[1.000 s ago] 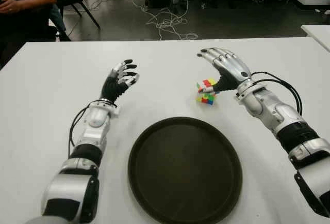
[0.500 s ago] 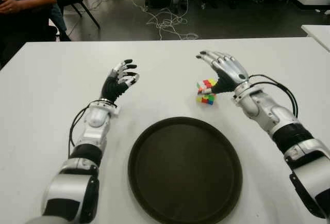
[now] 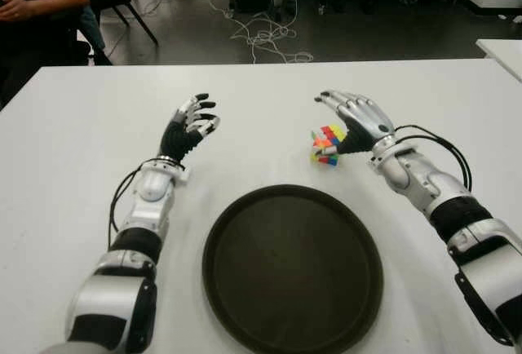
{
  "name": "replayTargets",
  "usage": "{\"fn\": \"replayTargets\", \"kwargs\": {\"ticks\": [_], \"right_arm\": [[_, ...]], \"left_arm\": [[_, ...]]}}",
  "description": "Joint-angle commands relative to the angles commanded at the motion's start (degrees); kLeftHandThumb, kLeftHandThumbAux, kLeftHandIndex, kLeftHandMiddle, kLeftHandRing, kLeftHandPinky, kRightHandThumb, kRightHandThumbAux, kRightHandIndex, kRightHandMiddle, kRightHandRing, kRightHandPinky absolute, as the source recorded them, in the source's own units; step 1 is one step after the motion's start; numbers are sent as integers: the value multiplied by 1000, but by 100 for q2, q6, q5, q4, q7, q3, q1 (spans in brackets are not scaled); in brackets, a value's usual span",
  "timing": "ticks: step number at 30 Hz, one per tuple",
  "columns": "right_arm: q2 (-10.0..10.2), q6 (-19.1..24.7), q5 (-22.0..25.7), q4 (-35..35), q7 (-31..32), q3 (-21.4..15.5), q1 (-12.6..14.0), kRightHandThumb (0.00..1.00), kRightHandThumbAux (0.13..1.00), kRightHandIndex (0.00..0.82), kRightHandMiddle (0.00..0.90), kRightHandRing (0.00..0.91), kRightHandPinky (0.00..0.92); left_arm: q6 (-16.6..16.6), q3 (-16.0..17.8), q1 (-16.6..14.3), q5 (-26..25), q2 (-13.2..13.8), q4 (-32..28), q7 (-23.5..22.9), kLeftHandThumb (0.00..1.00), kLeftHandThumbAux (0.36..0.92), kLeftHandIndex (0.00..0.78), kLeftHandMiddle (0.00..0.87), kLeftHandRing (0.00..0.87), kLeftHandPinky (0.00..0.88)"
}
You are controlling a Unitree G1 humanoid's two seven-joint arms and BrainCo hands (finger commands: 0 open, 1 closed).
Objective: Pick up the Rubik's Cube and put it in the plate
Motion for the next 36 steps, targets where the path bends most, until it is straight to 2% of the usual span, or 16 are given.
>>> {"fn": "replayTargets", "kwargs": {"ticks": [11, 19, 27, 36], "right_arm": [[71, 154, -27, 315, 87, 132, -126, 0, 655, 121, 148, 167, 179], [97, 175, -7, 420, 147, 181, -165, 0, 645, 119, 154, 176, 187], [104, 151, 14, 462, 178, 206, -181, 0, 649, 122, 164, 184, 183], [165, 146, 37, 645, 202, 253, -218, 0, 666, 128, 176, 198, 208]], "left_arm": [[39, -28, 15, 34, 16, -50, 15, 119, 633, 168, 228, 273, 346], [27, -37, 10, 58, 14, -34, 48, 123, 635, 165, 225, 267, 335], [34, -22, 8, 24, 3, -40, 13, 137, 664, 165, 225, 262, 323], [18, -4, -3, -16, -2, -18, -40, 150, 647, 171, 244, 278, 339]]}}
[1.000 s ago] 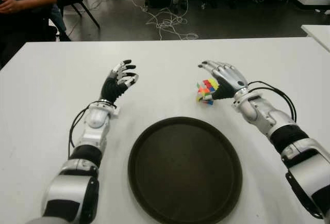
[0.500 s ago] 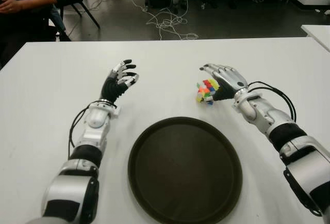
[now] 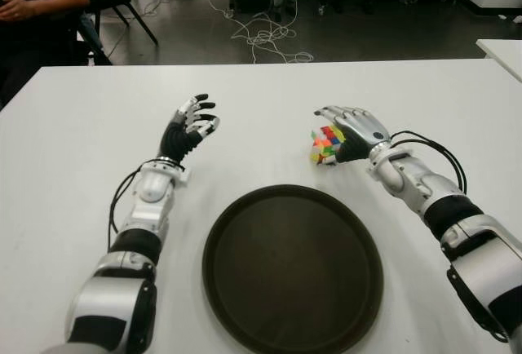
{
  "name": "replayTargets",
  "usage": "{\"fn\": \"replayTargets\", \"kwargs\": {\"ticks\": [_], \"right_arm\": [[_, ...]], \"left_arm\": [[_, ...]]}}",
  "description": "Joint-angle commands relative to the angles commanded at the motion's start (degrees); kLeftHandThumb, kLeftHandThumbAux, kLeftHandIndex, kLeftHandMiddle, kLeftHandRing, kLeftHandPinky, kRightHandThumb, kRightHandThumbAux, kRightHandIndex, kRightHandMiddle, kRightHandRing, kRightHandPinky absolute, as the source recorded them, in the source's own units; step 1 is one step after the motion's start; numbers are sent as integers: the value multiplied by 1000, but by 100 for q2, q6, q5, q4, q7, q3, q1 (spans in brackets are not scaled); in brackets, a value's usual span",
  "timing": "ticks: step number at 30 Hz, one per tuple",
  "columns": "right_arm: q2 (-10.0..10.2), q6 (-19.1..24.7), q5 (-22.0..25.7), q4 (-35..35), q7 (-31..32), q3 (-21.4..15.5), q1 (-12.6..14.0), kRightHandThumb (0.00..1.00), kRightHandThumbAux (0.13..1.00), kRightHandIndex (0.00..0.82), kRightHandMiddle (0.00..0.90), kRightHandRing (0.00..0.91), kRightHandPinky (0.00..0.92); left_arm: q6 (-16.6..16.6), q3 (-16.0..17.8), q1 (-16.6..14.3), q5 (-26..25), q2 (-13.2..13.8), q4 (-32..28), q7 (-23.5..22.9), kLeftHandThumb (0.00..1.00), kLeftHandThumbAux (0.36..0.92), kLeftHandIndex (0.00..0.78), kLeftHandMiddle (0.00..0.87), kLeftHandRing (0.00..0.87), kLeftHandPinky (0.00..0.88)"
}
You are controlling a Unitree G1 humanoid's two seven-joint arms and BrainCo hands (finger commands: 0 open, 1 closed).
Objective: Pick up the Rubik's Cube and put it in the plate
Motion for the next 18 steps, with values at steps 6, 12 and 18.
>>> {"fn": "replayTargets", "kwargs": {"ticks": [6, 12, 18], "right_arm": [[80, -40, 28, 197, 0, 0, -19, 0, 662, 128, 182, 207, 227], [133, -58, 70, 361, 130, -9, -71, 0, 670, 126, 181, 208, 229], [170, -85, 120, 474, 337, -7, -110, 0, 676, 122, 171, 196, 211]], "left_arm": [[10, 4, 1, -3, 5, 1, -16, 148, 635, 164, 232, 271, 337], [6, 3, 2, 1, 9, 7, -28, 143, 638, 168, 232, 271, 334], [-3, -5, 3, 5, 19, 3, -58, 141, 645, 164, 233, 271, 334]]}}
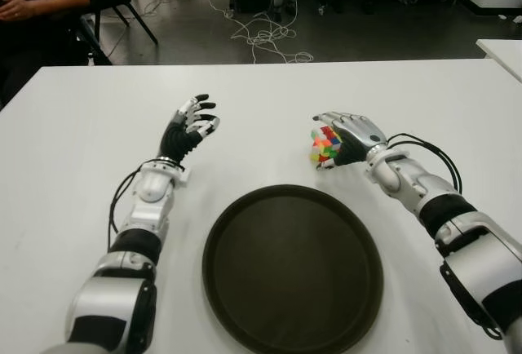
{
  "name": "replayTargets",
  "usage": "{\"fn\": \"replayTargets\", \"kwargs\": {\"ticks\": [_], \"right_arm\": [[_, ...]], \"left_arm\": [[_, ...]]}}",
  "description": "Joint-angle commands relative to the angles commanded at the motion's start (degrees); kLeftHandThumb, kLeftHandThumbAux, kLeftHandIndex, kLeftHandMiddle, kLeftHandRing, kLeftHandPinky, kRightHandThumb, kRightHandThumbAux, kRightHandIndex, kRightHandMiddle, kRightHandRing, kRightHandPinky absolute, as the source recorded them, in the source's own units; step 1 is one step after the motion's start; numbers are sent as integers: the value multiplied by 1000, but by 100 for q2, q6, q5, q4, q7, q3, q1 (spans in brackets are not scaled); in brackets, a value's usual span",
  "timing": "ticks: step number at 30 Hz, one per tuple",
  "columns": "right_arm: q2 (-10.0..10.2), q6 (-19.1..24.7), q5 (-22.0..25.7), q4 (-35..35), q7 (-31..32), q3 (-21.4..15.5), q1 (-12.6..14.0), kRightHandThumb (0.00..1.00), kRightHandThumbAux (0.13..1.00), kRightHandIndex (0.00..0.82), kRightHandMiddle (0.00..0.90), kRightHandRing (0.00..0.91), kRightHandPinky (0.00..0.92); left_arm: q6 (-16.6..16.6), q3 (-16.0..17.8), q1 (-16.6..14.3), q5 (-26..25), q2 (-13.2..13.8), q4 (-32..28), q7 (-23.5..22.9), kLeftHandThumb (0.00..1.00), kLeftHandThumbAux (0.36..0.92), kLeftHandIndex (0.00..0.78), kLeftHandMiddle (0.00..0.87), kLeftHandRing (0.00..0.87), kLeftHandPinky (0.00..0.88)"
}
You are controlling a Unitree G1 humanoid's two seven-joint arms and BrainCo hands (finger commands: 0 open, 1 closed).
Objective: Pick up the Rubik's Cube and put it in the plate
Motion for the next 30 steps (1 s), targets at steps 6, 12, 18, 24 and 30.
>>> {"fn": "replayTargets", "kwargs": {"ticks": [6, 12, 18, 24, 30], "right_arm": [[35, -17, 18, 103, 45, 29, -26, 0, 677, 123, 173, 205, 240], [66, -39, 29, 162, 48, 45, -24, 0, 690, 131, 178, 210, 240], [118, -9, 20, 290, 90, 66, -42, 0, 690, 135, 177, 209, 238], [137, 3, 16, 358, 112, 73, -65, 0, 692, 140, 179, 215, 253], [156, 33, 7, 401, 85, 80, -73, 0, 679, 139, 173, 207, 237]], "left_arm": [[-2, 10, -1, -7, -2, -3, -21, 135, 636, 163, 230, 270, 337], [-18, -9, -6, 40, 12, 10, 20, 127, 632, 171, 235, 272, 341], [-31, -26, -8, 75, 15, 17, 52, 111, 640, 183, 235, 273, 336], [-26, -22, -4, 66, 6, 1, 56, 116, 635, 177, 235, 272, 338], [18, -27, 0, 76, 2, -22, 87, 131, 649, 174, 233, 270, 333]]}}
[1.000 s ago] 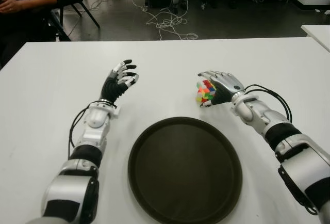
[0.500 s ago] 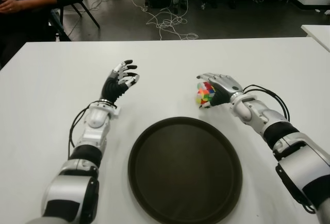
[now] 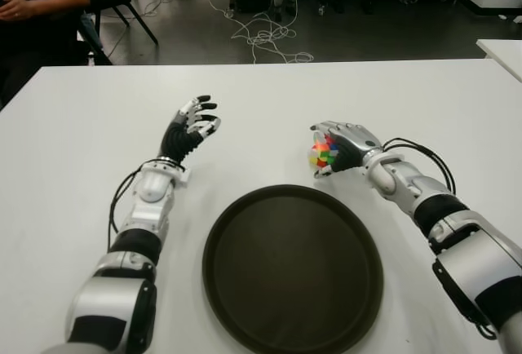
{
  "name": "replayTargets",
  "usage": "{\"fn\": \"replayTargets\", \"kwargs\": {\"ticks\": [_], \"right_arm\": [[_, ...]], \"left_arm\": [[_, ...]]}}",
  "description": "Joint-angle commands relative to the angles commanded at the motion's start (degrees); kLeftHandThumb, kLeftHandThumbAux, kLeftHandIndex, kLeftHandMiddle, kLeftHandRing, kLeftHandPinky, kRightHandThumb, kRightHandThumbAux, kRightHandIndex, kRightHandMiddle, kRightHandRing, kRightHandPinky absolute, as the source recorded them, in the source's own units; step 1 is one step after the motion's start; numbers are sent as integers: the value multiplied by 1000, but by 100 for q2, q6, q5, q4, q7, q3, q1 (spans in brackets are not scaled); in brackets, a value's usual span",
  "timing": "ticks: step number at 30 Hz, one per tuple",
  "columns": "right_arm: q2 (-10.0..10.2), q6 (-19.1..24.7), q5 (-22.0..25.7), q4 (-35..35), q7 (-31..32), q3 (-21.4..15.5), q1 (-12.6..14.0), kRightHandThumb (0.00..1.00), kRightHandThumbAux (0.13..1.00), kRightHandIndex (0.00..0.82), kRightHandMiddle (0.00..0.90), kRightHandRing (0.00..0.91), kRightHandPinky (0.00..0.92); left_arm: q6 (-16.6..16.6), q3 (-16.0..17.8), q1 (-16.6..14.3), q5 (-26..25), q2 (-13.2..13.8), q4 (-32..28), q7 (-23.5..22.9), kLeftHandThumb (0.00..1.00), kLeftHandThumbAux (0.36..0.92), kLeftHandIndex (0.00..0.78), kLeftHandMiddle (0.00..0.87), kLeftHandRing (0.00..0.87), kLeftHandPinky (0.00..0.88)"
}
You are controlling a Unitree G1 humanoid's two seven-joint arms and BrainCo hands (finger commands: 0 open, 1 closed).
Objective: Pick up the Rubik's Cube and put it in the plate
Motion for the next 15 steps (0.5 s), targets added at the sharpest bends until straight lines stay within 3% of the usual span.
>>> {"fn": "replayTargets", "kwargs": {"ticks": [15], "right_arm": [[79, 140, 72, 173, 68, -47, -23, 0, 692, 140, 180, 192, 185]], "left_arm": [[37, -16, 10, -4, -14, -35, 50, 149, 663, 172, 233, 269, 330]]}}
